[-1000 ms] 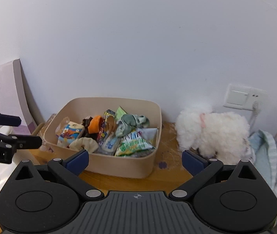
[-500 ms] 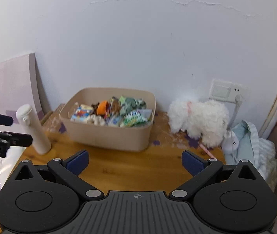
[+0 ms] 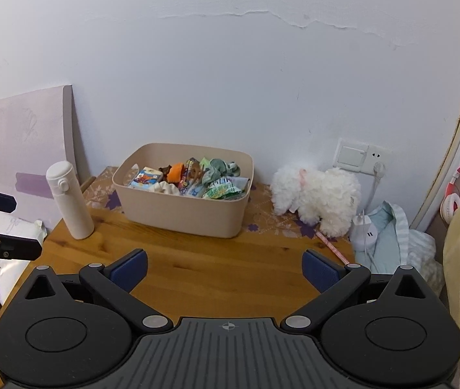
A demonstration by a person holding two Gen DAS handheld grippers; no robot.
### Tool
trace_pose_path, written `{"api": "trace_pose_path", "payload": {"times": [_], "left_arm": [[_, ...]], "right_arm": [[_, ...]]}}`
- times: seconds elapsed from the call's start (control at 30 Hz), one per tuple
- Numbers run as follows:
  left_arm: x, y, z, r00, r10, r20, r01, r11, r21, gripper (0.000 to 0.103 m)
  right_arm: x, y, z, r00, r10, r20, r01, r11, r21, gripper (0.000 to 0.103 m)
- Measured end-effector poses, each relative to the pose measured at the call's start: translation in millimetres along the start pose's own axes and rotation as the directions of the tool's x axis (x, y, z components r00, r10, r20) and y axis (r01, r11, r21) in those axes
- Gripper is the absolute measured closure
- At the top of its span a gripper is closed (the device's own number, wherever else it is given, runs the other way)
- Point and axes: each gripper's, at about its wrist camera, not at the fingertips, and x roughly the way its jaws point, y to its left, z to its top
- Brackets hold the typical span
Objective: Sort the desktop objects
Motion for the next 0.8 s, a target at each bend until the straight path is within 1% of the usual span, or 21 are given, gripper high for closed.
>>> {"api": "trace_pose_path", "payload": {"times": [0.07,0.2,0.53,0.63,0.8], "left_arm": [[-3.9,-5.8,-1.9,1.0,0.0,0.0,0.0,1.0,0.009,0.019],[-11.6,-10.6,-4.9,1.0,-0.023,-0.011,0.023,1.0,0.004,0.019],[-21.9,-10.9,-11.4,0.999,-0.003,-0.04,0.002,1.0,-0.017,0.019],[-22.0,-9.1,-14.6,0.998,-0.029,-0.052,0.027,0.999,-0.047,0.019],[-20.3,-10.6,-19.0,0.997,-0.047,-0.064,0.043,0.997,-0.058,0.019]], "right_arm": [[-4.4,-0.3,-2.0,1.0,-0.001,-0.005,0.001,1.0,0.003,0.0],[-11.4,-1.8,-6.6,1.0,0.003,-0.024,-0.003,1.0,0.007,0.0],[-17.5,1.7,-18.0,0.996,0.045,-0.083,-0.042,0.998,0.036,0.001],[-17.4,4.4,-19.7,0.994,0.05,-0.094,-0.046,0.998,0.04,0.001],[-15.2,2.2,-22.2,0.992,0.056,-0.114,-0.049,0.997,0.059,0.001]]}}
